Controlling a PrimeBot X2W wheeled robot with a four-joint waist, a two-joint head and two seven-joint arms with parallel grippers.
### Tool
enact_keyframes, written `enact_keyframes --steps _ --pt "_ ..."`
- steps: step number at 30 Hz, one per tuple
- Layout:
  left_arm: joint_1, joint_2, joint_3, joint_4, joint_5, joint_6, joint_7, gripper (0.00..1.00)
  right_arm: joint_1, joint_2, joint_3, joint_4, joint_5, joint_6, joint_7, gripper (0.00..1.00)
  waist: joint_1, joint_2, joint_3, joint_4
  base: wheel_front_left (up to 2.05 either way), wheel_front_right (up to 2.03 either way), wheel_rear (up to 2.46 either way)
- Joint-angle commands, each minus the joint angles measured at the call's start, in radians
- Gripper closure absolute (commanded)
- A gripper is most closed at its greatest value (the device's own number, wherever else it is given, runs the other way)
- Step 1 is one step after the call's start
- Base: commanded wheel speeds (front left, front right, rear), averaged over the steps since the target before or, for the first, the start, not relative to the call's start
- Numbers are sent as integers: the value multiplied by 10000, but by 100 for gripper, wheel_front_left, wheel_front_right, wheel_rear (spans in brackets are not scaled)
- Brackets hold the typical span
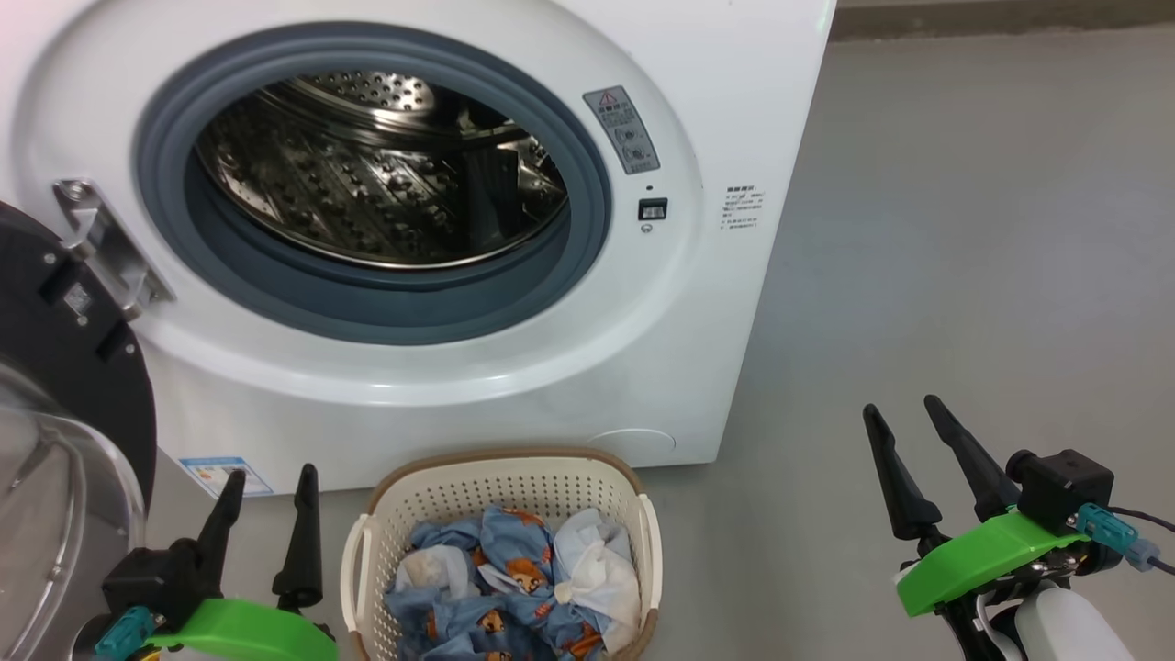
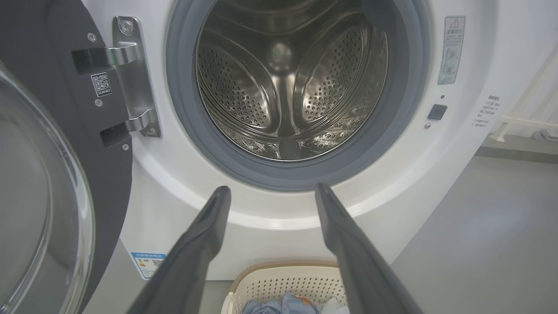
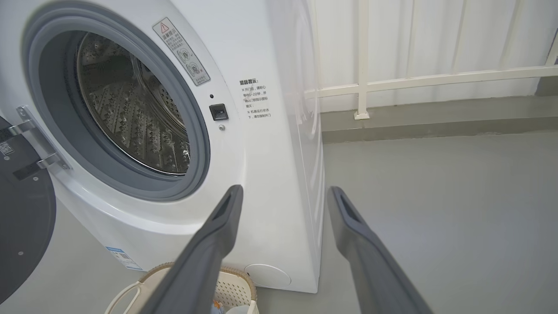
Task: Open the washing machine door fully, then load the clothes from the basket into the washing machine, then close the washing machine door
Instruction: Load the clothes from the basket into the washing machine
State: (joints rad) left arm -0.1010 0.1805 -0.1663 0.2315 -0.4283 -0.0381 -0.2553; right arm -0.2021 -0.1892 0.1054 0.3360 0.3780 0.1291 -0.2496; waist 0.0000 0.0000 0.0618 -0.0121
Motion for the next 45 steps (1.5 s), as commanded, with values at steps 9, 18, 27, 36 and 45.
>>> enact_keyframes --steps 9,18,27,36,45 --pt "-723 371 254 -93 -98 29 82 0 -404 127 9 -350 -140 16 -122 0 0 0 950 -349 0 0 0" --pt "-1255 467 116 277 -317 -288 162 0 -769 302 -72 -425 -292 16 -122 0 0 0 2093 -745 0 0 0" --pt "-2068 654 -97 1091 -460 -581 229 0 -1210 575 -97 -576 -422 16 -122 0 0 0 3218 -1163 0 0 0" --pt "-3057 855 -556 2170 -532 -772 673 0 -1713 919 -65 -686 -471 16 -122 0 0 0 4423 -1437 0 0 0" --pt "-4282 933 -1717 3321 -375 -904 1021 0 -2233 1156 56 -771 -524 16 -122 0 0 0 5426 -1651 0 0 0"
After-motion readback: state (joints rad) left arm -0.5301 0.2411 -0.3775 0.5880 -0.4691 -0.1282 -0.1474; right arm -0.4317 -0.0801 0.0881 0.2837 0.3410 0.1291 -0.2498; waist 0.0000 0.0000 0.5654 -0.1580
